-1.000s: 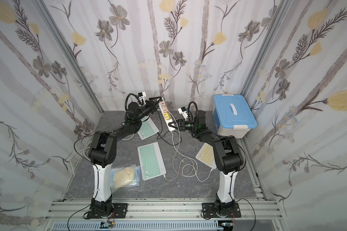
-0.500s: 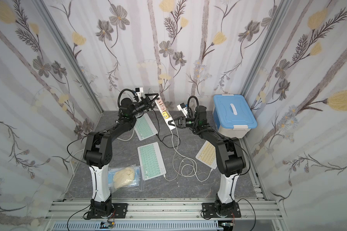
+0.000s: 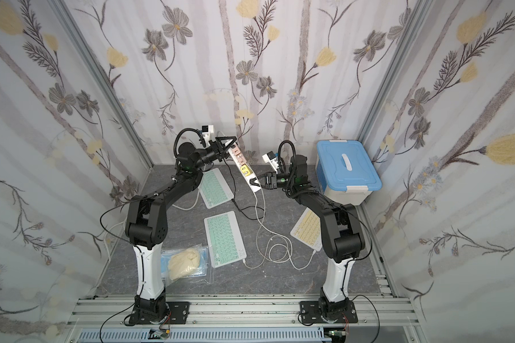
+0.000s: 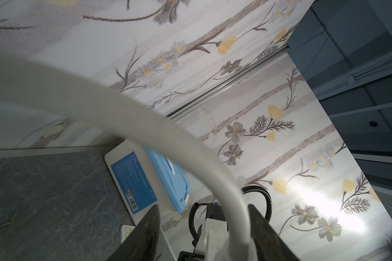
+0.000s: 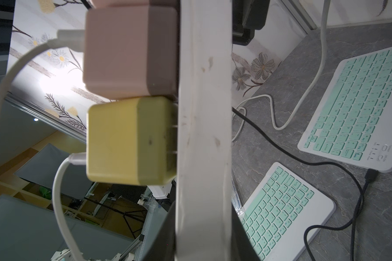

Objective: Unplug the wireless keyboard
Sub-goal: Pick up the socket from the center of the board.

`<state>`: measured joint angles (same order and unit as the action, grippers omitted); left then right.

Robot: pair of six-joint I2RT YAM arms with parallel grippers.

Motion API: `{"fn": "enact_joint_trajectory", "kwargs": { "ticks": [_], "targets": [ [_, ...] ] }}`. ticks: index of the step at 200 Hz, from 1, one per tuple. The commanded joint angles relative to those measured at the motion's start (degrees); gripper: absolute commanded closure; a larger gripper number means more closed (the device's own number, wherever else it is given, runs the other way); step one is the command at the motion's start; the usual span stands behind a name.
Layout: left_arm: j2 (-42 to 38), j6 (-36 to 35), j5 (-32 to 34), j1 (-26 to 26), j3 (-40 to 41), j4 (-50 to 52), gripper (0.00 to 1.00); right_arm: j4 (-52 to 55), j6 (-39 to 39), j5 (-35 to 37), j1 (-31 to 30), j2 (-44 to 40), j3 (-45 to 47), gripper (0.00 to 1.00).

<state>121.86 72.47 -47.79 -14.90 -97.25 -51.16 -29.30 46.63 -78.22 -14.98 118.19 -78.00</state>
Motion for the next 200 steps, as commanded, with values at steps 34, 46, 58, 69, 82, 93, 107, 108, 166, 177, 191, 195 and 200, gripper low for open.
{"fn": "enact_joint_trajectory", "kwargs": {
  "ticks": [34,46,58,69,82,93,107,108,166,177,191,195,200],
  "targets": [
    [-0.66,1.02,-0.83,-0.09,0.62,-1.29,0.77,-4.13,-1.91,-1.29,-0.06,0.67,-2.42,1.0],
    [-0.98,1.09,-0.67,-0.07,0.58,-1.12,0.93,-4.19,-1.8,-1.09,-0.08,0.89,-2.82,1.0],
    [-1.49,0.94,-0.21,-0.07,0.79,-0.9,1.0,-4.04,-1.71,-0.87,-0.05,1.07,-3.12,1.0],
    [-2.09,0.61,0.4,-0.08,0.85,0.0,1.0,-3.24,-2.16,-0.18,0.0,1.25,-3.34,1.0],
    [-3.02,-0.28,1.42,-0.1,0.51,3.85,1.0,0.67,-5.33,0.8,0.04,1.26,-4.16,0.97],
    [-4.18,-1.79,2.93,-0.14,0.31,9.45,1.0,7.16,-10.51,3.27,0.04,0.72,-5.06,0.69],
    [-6.05,-4.51,5.17,-0.12,0.14,16.59,1.0,16.39,-18.62,6.92,-0.13,-0.3,-6.48,0.41],
    [-6.13,-4.7,5.3,-0.08,0.1,17.13,1.0,16.78,-19.09,7.33,-0.13,-0.41,-6.43,0.41],
    [-9.82,-7.34,11.29,-0.56,-0.97,32.53,1.0,19.43,-28.72,20.09,-2.62,-5.95,-0.92,0.31],
    [-9.87,-7.83,11.4,-0.7,-2.15,34.84,1.0,19.97,-29.95,19.91,-3.05,-5.99,-0.51,0.31],
    [-9.96,-8.31,11.66,-0.72,-3.0,36.41,1.0,19.47,-30.42,19.09,-3.38,-6.2,0.6,0.32],
    [-9.98,-8.38,11.75,-0.66,-3.16,36.72,1.0,19.02,-30.37,18.86,-3.39,-6.41,1.06,0.32],
    [-10.05,-8.66,11.84,-0.67,-3.58,37.6,1.0,18.72,-30.37,18.93,-3.53,-6.55,1.51,0.33]
  ]
}}
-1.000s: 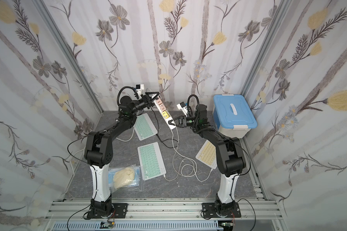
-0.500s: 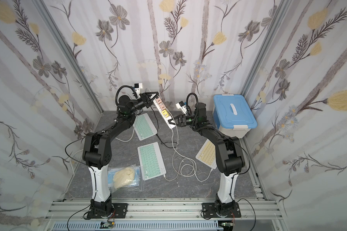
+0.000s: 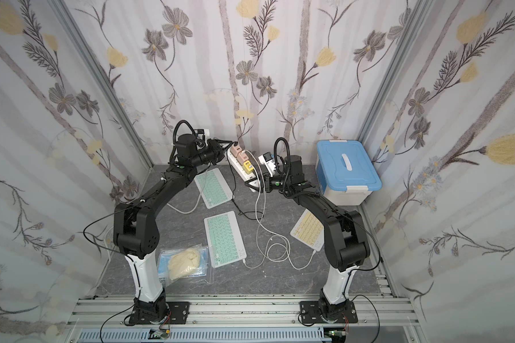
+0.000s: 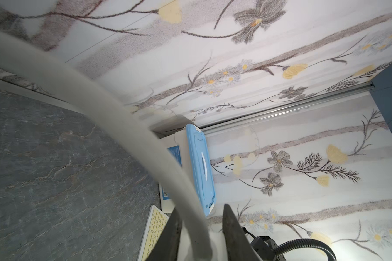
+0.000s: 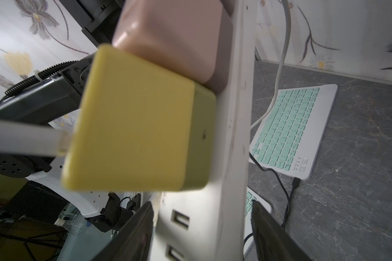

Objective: Unplug the wireless keyboard
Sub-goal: Pick up the socket from the center of the board.

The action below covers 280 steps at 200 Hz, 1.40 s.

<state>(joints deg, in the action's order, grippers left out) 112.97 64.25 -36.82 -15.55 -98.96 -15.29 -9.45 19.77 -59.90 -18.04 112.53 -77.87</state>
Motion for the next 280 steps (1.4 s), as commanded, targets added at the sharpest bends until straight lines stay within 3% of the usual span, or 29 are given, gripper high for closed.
{"fn": "enact_joint_trajectory", "kwargs": {
  "ticks": [1,52,104,129,137,150,156,177,210,280],
  "targets": [
    [-1.12,-0.53,0.87,-0.05,-2.0,1.96,1.0,-1.15,-3.51,0.68,-0.53,-0.9,1.48,0.33],
    [-0.1,-3.43,0.25,-0.4,-5.83,10.08,1.0,-3.44,-2.29,1.0,-0.72,-1.48,2.05,0.51],
    [0.53,-5.01,-0.19,-0.48,-8.06,14.05,1.0,-7.06,1.58,-2.14,-1.03,-0.4,2.19,1.0],
    [0.71,-4.7,-0.36,-0.44,-8.12,13.07,1.0,-16.76,11.26,-5.13,-0.99,-0.9,5.85,1.0],
    [0.69,-4.26,-0.57,-0.46,-7.77,11.63,0.87,-22.28,16.85,-6.11,-0.96,-1.08,7.45,1.0],
    [0.59,-3.34,-1.23,-0.52,-6.94,8.43,0.5,-32.83,27.26,-7.0,-1.03,-0.93,10.04,1.0],
    [0.37,-2.82,-1.62,-0.48,-6.13,6.05,0.4,-36.65,31.75,-6.99,-1.03,-0.77,10.71,1.0],
    [-0.5,-1.81,-1.67,-0.45,-3.32,-0.89,0.24,-44.2,41.12,-6.83,-1.36,-0.21,11.93,1.0],
    [-2.94,-1.82,-1.68,-0.46,2.44,-9.57,0.01,-46.66,45.75,-6.09,-2.08,-1.58,12.56,1.0],
    [-6.56,5.11,1.37,-0.33,15.28,-31.4,0.0,-56.46,61.02,-1.45,-2.92,-2.26,13.53,1.0]
  ]
}}
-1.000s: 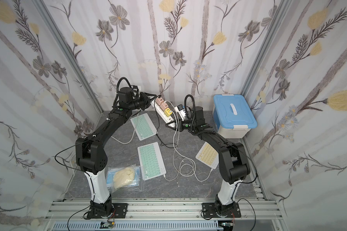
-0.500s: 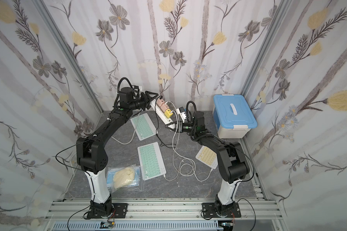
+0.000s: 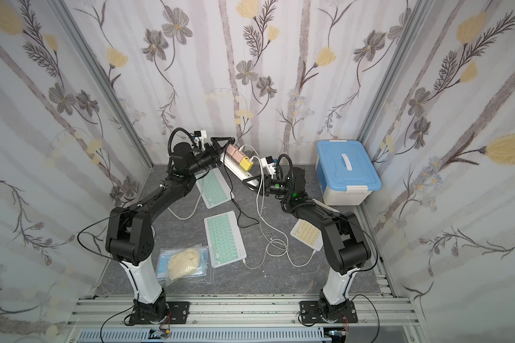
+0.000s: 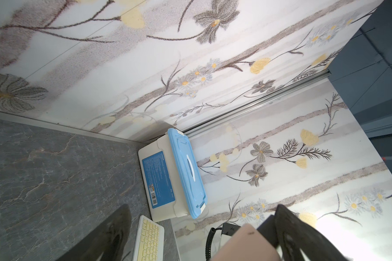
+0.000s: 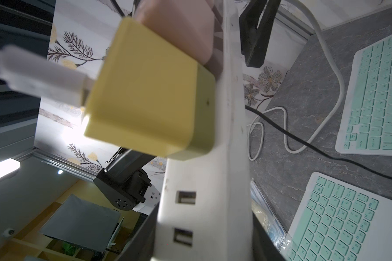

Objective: Unplug the wireless keyboard
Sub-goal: Pick up the socket from the center of the board.

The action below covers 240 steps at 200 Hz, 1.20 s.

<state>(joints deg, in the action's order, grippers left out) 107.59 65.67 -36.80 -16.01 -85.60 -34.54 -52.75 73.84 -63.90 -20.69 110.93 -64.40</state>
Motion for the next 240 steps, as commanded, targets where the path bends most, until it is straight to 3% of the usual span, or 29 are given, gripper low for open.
{"fn": "enact_joint_trajectory", "kwargs": {
  "ticks": [1,42,78,116,157,203,228,240],
  "targets": [
    [-1.21,3.81,1.45,0.11,1.93,-12.49,0.0,-13.3,7.2,2.64,-0.25,-0.65,0.06,1.0],
    [-0.85,8.03,4.1,-0.15,5.74,-23.85,0.0,-22.96,18.71,5.13,-0.27,1.64,0.85,1.0],
    [-2.07,7.5,6.74,-0.1,8.44,-26.27,0.12,-22.32,19.23,6.78,-0.3,1.82,1.11,1.0],
    [-2.03,7.24,7.98,-0.11,8.28,-26.17,0.41,-22.72,20.04,7.36,-0.44,2.35,1.34,1.0],
    [-0.67,8.03,8.3,-0.42,7.0,-28.97,0.54,-25.04,23.4,8.15,-0.62,3.12,1.12,1.0],
    [-1.28,7.28,8.32,-0.58,6.59,-27.26,0.99,-22.76,21.8,7.65,-0.75,3.28,0.86,1.0],
    [-2.8,5.12,8.41,-0.56,6.53,-22.15,1.0,-18.37,17.13,6.45,-0.81,2.94,0.26,1.0],
    [-3.32,4.51,8.32,-0.53,6.32,-20.13,1.0,-14.53,13.51,5.92,-0.84,2.34,-0.3,0.82]
  ]
}}
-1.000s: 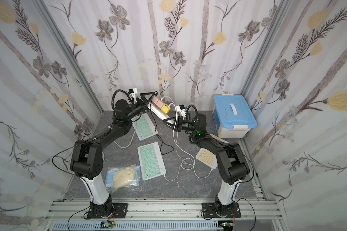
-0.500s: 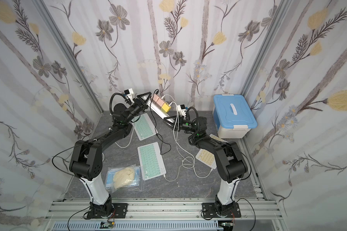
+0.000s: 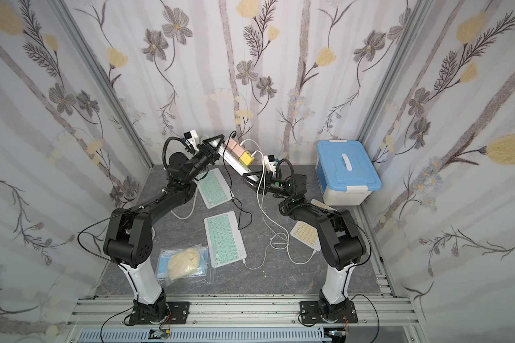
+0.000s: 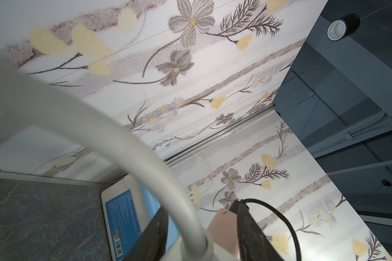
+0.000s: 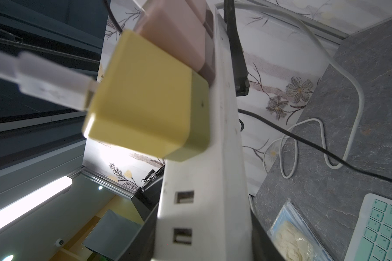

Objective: Unplug the wireless keyboard
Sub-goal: Pick up the socket from the center of the board.

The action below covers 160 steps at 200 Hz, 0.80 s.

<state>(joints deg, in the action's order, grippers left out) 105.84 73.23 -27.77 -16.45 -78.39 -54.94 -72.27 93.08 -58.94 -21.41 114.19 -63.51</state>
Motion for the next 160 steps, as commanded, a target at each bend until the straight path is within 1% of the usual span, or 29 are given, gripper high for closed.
{"fn": "enact_joint_trajectory", "kwargs": {
  "ticks": [1,5,11,19,36,52,78,97,113,135,140,160],
  "targets": [
    [-1.59,-3.07,-0.75,-0.08,-0.89,0.35,1.0,5.49,-6.16,0.86,-0.12,-1.0,-1.28,0.8],
    [-1.63,-3.19,-0.78,-0.13,-0.98,0.97,1.0,6.96,-7.86,0.72,-0.05,-1.29,-1.55,0.74],
    [-1.75,-3.35,-0.9,-0.08,-1.3,2.33,1.0,10.04,-10.5,0.59,-0.05,-1.79,-2.02,0.63],
    [-1.78,-3.23,-0.88,-0.03,-1.65,3.87,1.0,13.81,-14.17,0.49,-0.04,-2.44,-2.53,0.52],
    [-1.82,-3.09,-1.26,0.1,-2.47,7.1,1.0,18.64,-19.74,0.12,0.03,-3.42,-3.26,0.41],
    [-2.03,-3.22,-1.52,0.08,-3.11,10.04,1.0,23.33,-25.11,-0.21,0.03,-4.01,-3.96,0.33],
    [-2.21,-3.0,-2.18,0.4,-3.92,12.08,1.0,26.0,-30.14,-1.08,0.23,-4.2,-3.53,0.29],
    [-2.48,-3.01,-2.6,0.78,-4.47,14.02,1.0,26.12,-31.89,-1.97,0.7,-3.99,-2.83,0.32],
    [-2.88,-3.17,-2.21,0.87,-4.49,15.45,1.0,27.46,-33.57,-2.36,0.54,-4.13,-2.78,0.32],
    [-3.1,-4.78,-2.08,0.78,-4.49,18.41,1.0,27.22,-33.83,-2.91,0.02,-4.58,-2.33,0.3],
    [-3.08,-4.93,-2.05,0.75,-6.3,18.77,1.0,27.18,-33.84,-2.94,-0.15,-4.8,-2.2,0.29],
    [-2.78,-5.6,-2.26,0.75,-7.44,21.05,1.0,26.07,-33.08,-2.92,-0.55,-5.03,-1.81,0.29]
  ]
}}
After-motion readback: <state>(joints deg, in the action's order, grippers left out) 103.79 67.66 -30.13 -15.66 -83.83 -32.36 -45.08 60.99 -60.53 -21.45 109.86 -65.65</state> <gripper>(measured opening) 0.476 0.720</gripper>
